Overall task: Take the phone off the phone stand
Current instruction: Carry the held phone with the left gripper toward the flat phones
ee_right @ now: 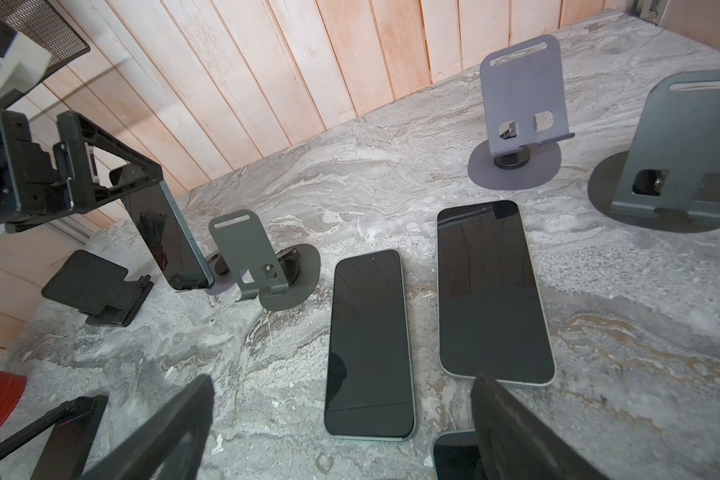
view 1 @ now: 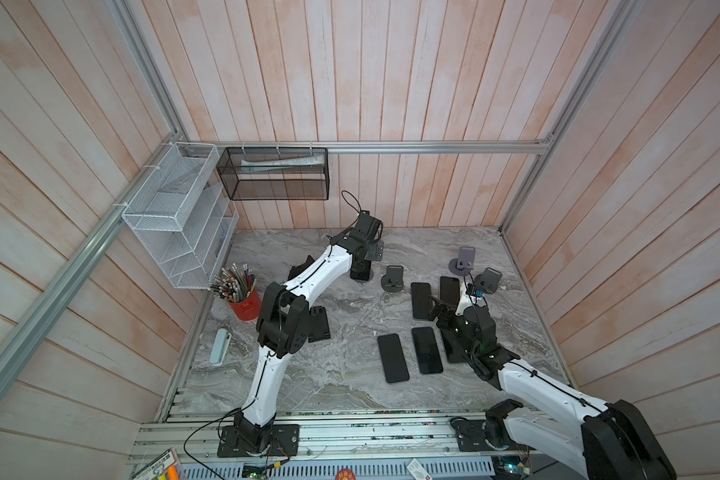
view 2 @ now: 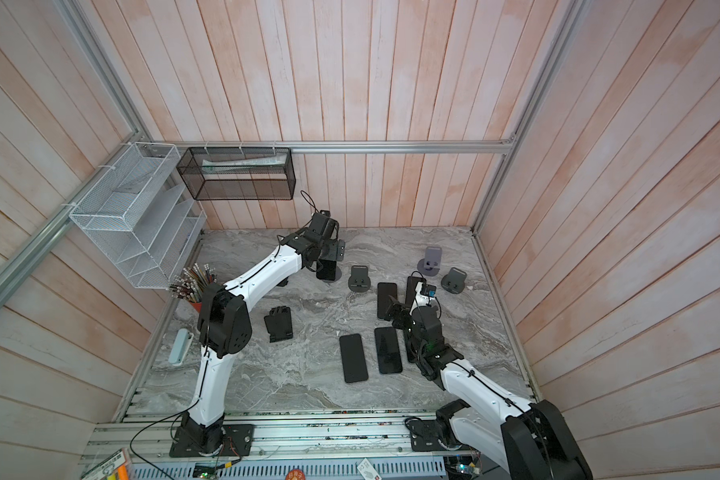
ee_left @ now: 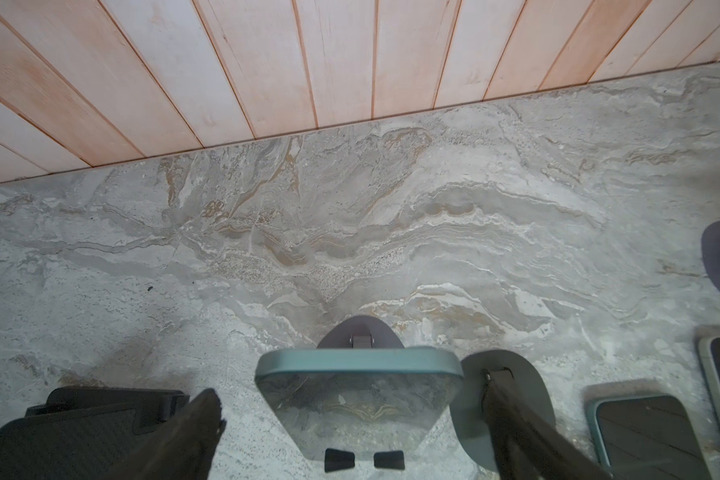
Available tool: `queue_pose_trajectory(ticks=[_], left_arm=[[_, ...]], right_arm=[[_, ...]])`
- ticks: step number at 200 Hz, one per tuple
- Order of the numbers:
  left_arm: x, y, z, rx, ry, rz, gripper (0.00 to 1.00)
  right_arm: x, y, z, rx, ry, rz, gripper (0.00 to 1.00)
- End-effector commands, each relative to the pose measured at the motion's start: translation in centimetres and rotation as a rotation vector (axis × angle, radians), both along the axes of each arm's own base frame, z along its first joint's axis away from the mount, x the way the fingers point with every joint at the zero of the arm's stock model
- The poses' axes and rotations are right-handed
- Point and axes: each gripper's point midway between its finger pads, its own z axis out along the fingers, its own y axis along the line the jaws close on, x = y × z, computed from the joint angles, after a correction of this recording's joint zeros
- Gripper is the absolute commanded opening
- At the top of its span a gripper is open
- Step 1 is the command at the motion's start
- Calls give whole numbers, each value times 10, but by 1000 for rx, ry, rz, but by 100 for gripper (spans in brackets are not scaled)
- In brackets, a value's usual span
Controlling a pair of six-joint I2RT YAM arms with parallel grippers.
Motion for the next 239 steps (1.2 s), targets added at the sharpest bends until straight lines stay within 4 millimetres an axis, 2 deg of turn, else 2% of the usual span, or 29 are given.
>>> queue_pose_trajectory(ticks=[1, 49, 129, 239], left_arm=[[8, -2, -4, -13, -11, -8, 99], [13, -3, -17, -25, -9, 2, 94], [17, -1, -24, -18, -31, 17, 90], [13, -1, -24, -33, -56, 8, 70]], right_arm=[[-2, -3, 0, -17, -3, -11, 97], [-2, -3, -1, -17, -1, -10, 97], [-1, -3, -3, -22, 3, -13, 97], [0, -2, -6, -25, 10, -12, 97]])
